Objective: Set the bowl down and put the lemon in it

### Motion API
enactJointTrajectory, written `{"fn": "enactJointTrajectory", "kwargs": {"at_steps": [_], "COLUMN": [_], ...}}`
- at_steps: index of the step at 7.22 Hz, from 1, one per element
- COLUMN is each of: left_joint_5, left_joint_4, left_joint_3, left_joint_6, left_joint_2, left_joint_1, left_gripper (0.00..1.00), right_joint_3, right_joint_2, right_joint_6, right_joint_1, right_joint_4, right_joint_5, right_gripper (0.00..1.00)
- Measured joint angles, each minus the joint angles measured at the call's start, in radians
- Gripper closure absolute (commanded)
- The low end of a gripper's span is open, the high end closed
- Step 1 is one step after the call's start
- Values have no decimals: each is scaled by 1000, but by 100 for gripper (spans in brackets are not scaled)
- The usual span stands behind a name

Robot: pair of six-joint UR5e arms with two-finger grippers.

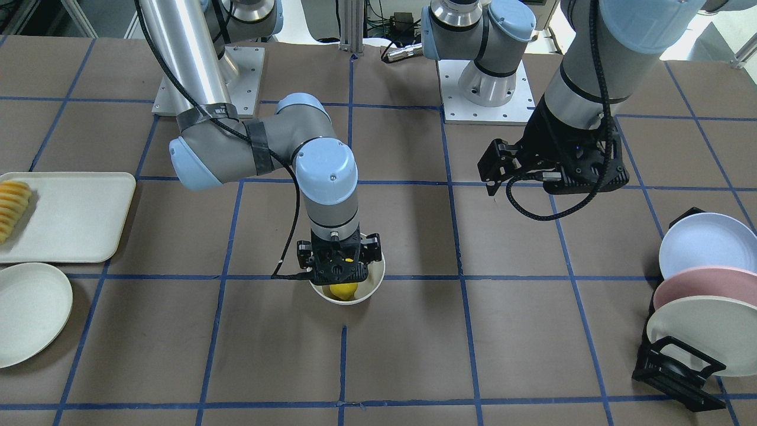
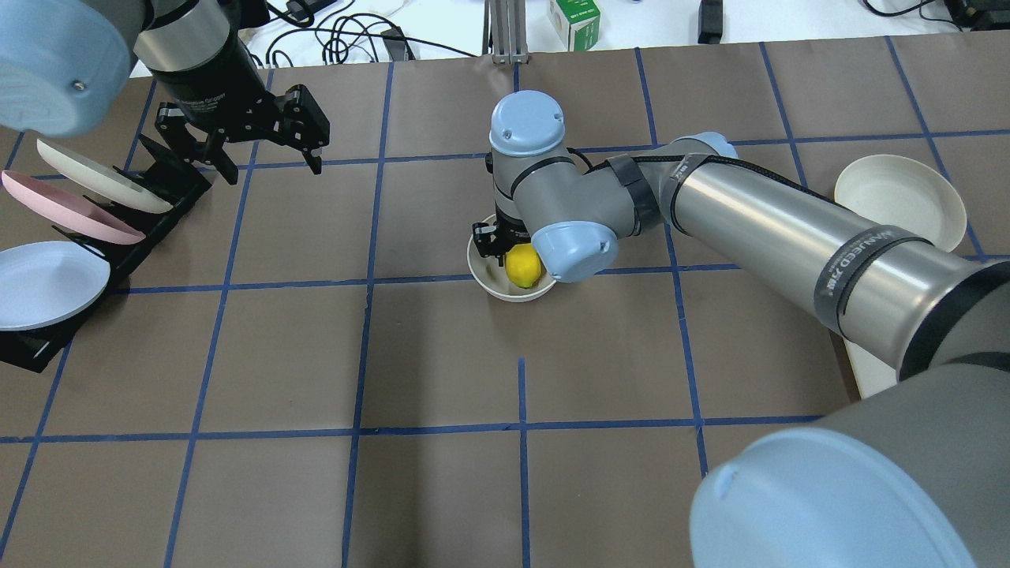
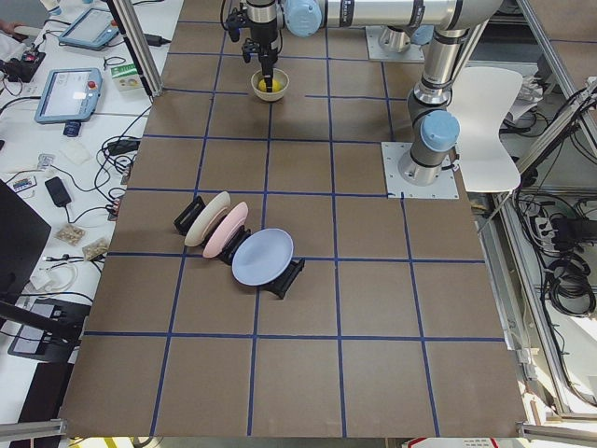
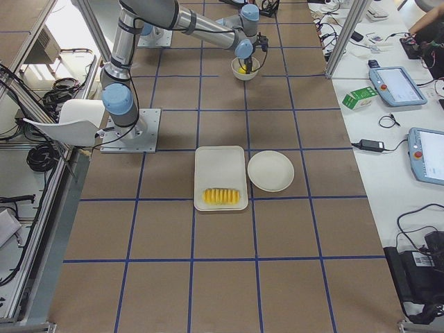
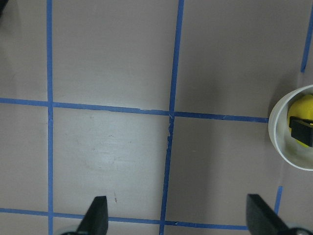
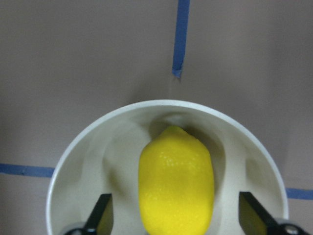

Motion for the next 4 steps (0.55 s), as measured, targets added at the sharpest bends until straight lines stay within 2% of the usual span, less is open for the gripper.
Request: {"fn": "enactJointTrajectory", "kwargs": {"at_steps": [4], "left_joint_5": [0], "left_joint_4": [-12], "left_joint_3": [-2], "left_joint_6": [0], "left_joint_2": [14], "left_joint_1": [-1], "left_gripper": [0], "right_joint_3": [-11], "right_joint_2": [-358], "right_joint_6": [1], "right_joint_1": [-56], "right_joint_4": [354], "right_joint_5": [-31], "right_gripper": [0]}}
